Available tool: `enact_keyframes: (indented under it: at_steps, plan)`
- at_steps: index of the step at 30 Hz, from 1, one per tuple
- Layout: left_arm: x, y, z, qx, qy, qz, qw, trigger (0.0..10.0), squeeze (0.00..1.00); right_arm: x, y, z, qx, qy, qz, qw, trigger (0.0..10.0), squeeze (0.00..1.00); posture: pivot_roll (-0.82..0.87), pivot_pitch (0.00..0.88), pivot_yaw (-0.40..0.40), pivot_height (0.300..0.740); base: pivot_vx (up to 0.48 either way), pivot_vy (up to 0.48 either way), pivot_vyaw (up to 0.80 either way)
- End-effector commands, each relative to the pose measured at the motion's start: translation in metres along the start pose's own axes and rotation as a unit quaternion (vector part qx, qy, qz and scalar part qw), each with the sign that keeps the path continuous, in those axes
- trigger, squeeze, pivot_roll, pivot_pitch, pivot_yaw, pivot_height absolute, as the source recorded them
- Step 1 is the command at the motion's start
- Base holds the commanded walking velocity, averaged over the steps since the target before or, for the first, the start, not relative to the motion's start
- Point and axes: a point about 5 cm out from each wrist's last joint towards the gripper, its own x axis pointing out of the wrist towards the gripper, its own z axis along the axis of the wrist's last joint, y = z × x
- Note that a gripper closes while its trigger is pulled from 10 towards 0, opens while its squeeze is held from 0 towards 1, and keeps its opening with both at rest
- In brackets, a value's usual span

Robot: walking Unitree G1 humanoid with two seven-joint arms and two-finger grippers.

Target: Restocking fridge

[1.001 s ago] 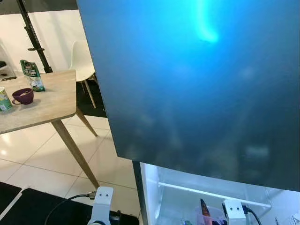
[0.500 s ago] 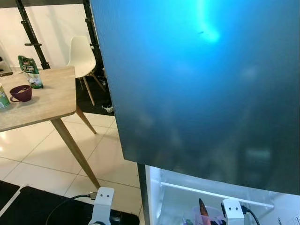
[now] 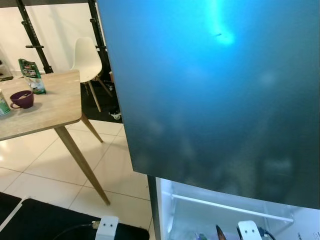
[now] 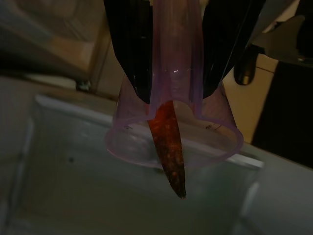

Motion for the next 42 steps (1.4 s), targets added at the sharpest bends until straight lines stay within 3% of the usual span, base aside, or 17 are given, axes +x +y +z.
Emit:
enact_keyframes:
  at_steps: [1, 9, 10, 19, 27, 31, 42]
  plan:
    - [-0.002, 0.006, -0.004, 0.001, 0.011, 0.003, 1.000, 10.0, 0.00, -0.002, -0.007, -0.006, 0.019, 0.009, -0.023, 1.000, 10.0, 0.00, -0.05, 0.097, 0.037, 0.740, 0.000, 0.000, 0.00]
    - [-0.001, 0.005, -0.006, 0.001, 0.015, 0.002, 1.000, 10.0, 0.00, -0.003, -0.008, -0.005, 0.030, 0.004, -0.025, 0.999, 10.0, 0.00, -0.05, 0.109, 0.037, 0.740, 0.000, -0.453, 0.00]
    - [-0.002, 0.007, -0.008, -0.018, 0.018, 0.014, 1.000, 10.0, 0.00, -0.002, -0.009, -0.004, 0.031, 0.002, -0.025, 0.999, 10.0, 0.00, -0.06, 0.114, 0.037, 0.740, 0.000, 0.000, 0.00]
    - [-0.002, 0.007, -0.010, -0.015, 0.024, 0.008, 1.000, 10.0, 0.00, -0.001, -0.008, -0.001, 0.030, 0.002, -0.027, 0.999, 10.0, 0.00, -0.06, 0.118, 0.033, 0.740, 0.000, 0.000, 0.00]
    - [-0.003, 0.005, -0.014, -0.007, 0.026, 0.003, 1.000, 10.0, 0.00, -0.001, -0.008, -0.001, 0.035, -0.003, -0.022, 0.999, 10.0, 0.00, -0.06, 0.120, 0.033, 0.740, 0.000, 0.000, 0.00]
    - [-0.004, 0.003, -0.017, 0.032, 0.033, -0.013, 0.999, 10.0, 0.00, -0.002, -0.010, 0.001, 0.041, -0.012, -0.025, 0.999, 10.0, 0.00, -0.07, 0.124, 0.032, 0.740, 0.000, 0.000, 0.00]
    - [-0.005, 0.003, -0.018, 0.026, 0.024, -0.016, 0.999, 10.0, 0.00, 0.000, -0.008, 0.017, 0.059, -0.063, -0.015, 0.996, 10.0, 0.00, -0.07, 0.128, 0.033, 0.725, 0.000, 0.000, 0.00]
